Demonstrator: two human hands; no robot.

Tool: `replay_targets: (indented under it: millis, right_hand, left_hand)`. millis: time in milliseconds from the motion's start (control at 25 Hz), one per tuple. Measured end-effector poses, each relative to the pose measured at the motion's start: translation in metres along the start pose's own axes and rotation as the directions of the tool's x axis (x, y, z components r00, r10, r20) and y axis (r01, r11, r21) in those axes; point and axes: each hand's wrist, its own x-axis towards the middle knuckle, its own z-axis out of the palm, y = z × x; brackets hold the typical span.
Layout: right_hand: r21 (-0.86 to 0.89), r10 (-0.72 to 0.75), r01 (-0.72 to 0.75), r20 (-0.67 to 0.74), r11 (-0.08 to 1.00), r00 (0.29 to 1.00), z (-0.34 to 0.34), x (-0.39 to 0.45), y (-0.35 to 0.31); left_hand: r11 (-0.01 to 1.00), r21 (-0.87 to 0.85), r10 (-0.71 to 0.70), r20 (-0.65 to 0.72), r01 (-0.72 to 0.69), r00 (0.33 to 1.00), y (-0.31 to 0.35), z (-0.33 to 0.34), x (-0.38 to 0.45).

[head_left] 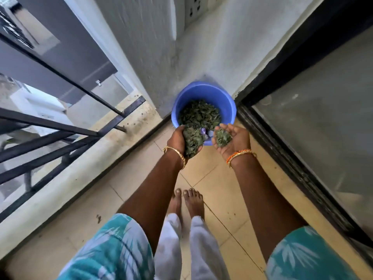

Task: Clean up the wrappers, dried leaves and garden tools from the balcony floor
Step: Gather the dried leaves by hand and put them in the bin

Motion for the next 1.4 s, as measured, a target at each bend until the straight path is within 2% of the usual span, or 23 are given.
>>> replay_targets:
  millis: [120, 280, 480, 640, 800, 840, 880, 920, 960, 1000, 1080, 1160, 1240, 1280, 1400]
  right_hand:
    - [0.009, -0.044, 0.044, -0.042, 0.999, 0.998, 0.004, 0.074, 0.004]
    - [-0.072, -0.046, 0.042, -0.052, 0.997, 0.998, 0.000, 0.123, 0.005]
    - [-0.143, -0.058, 0.042, -0.113, 0.989, 0.992, 0.001, 0.129, -0.003]
    - [-0.264, -0.059, 0.024, -0.128, 0.964, 0.990, 0.011, 0.115, -0.007]
    - [-0.389, -0.215, 0.138, -0.160, 0.911, 0.963, 0.028, 0.083, 0.010]
    - [-0.471, -0.314, 0.224, -0.120, 0.853, 0.942, 0.034, 0.075, 0.023]
    - [-0.591, -0.438, 0.327, -0.050, 0.737, 0.898, 0.037, 0.065, 0.037]
    - [-0.700, -0.549, 0.429, 0.064, 0.570, 0.834, 0.040, 0.058, 0.054]
    - [-0.751, -0.605, 0.512, 0.191, 0.417, 0.773, 0.041, 0.049, 0.072]
    - [-0.755, -0.608, 0.579, 0.312, 0.307, 0.730, 0.043, 0.041, 0.091]
    - [-0.724, -0.530, 0.678, 0.529, 0.126, 0.663, 0.047, 0.023, 0.140]
    - [-0.701, -0.420, 0.711, 0.663, -0.057, 0.620, 0.045, 0.015, 0.174]
    - [-0.614, -0.241, 0.764, 0.786, -0.198, 0.569, 0.042, 0.013, 0.235]
    - [-0.558, -0.154, 0.790, 0.829, -0.252, 0.537, 0.038, 0.015, 0.268]
    - [-0.399, 0.115, 0.841, 0.877, -0.366, 0.467, 0.029, 0.033, 0.367]
  left_hand:
    - [0.999, -0.027, -0.018, 0.056, 0.019, 0.998, 0.004, 0.009, 0.063]
    - [0.999, 0.027, -0.036, 0.105, 0.033, 0.994, 0.008, 0.024, 0.094]
    - [0.999, 0.038, -0.036, 0.053, 0.034, 0.998, 0.011, 0.027, 0.086]
    - [0.997, -0.072, -0.019, 0.032, 0.021, 0.999, 0.015, 0.022, 0.073]
    - [0.998, -0.011, 0.058, -0.069, -0.059, 0.996, 0.016, -0.003, 0.051]
    - [0.994, -0.003, 0.108, -0.119, -0.109, 0.987, 0.013, -0.017, 0.042]
    - [0.986, 0.020, 0.168, -0.161, -0.167, 0.973, 0.009, -0.032, 0.034]
    - [0.969, 0.074, 0.247, -0.203, -0.237, 0.948, 0.002, -0.051, 0.028]
    - [0.936, 0.168, 0.344, -0.246, -0.310, 0.906, -0.006, -0.072, 0.021]
    - [0.889, 0.294, 0.431, -0.273, -0.352, 0.860, -0.017, -0.096, 0.018]
    - [0.793, 0.537, 0.492, -0.289, -0.286, 0.821, -0.046, -0.157, 0.014]
    - [0.693, 0.701, 0.474, -0.269, -0.168, 0.838, -0.074, -0.198, 0.010]
    - [0.702, 0.706, 0.444, -0.327, -0.097, 0.834, -0.108, -0.258, 0.010]
    - [0.710, 0.699, 0.457, -0.364, -0.086, 0.812, -0.126, -0.288, 0.014]
    - [0.783, 0.620, 0.444, -0.501, -0.051, 0.743, -0.177, -0.372, 0.033]
